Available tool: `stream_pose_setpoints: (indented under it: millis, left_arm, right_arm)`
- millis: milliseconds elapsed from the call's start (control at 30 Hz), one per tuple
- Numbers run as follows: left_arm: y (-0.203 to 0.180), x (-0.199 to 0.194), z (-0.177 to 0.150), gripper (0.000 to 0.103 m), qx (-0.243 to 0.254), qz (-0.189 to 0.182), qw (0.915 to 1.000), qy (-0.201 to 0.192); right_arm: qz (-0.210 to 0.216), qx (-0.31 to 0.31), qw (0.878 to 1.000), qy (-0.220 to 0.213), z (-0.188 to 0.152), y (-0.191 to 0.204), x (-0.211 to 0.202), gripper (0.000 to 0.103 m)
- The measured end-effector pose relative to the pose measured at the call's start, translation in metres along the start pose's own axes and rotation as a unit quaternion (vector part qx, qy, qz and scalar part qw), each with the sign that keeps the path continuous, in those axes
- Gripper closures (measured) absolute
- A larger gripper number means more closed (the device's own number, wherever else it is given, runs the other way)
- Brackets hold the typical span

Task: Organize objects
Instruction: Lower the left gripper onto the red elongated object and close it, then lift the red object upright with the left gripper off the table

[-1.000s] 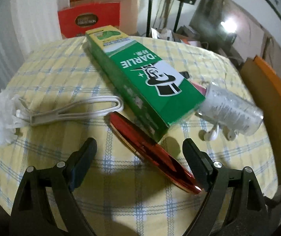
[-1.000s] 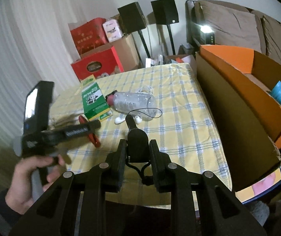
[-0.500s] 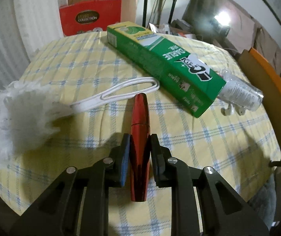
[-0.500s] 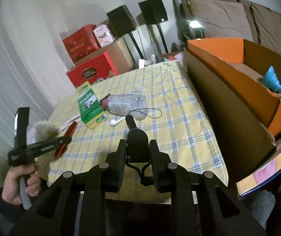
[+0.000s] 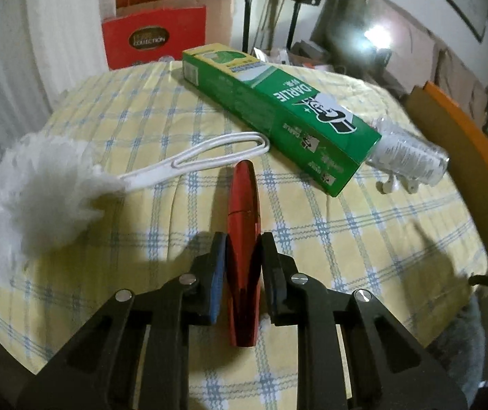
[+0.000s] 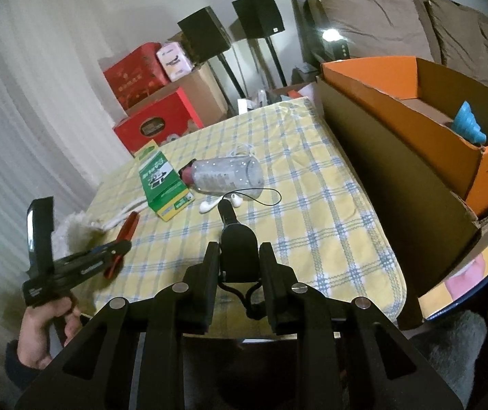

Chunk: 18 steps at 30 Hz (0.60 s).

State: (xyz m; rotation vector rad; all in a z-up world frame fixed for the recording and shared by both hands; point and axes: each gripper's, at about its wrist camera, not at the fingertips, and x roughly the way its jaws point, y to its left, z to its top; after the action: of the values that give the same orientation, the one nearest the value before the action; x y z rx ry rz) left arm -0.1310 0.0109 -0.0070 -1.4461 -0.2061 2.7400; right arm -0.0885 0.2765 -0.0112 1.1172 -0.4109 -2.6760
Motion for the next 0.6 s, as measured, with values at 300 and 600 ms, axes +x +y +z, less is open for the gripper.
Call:
stream_pose_setpoints:
  millis: [300, 600]
  left_arm:
    - [0.017, -0.027, -0.002, 0.085, -0.024, -0.001, 0.9989, -0.04]
    - [0.037, -0.062, 0.001, 0.085, -0.066, -0.028, 0.9945, -0.076]
  right_arm:
    - [0.009, -0.013, 1.0, 0.002, -0.006, 0.014, 0.004, 0.081]
    - [0.006, -0.068, 0.996, -0.061, 0.004, 0.037, -0.001, 0.081]
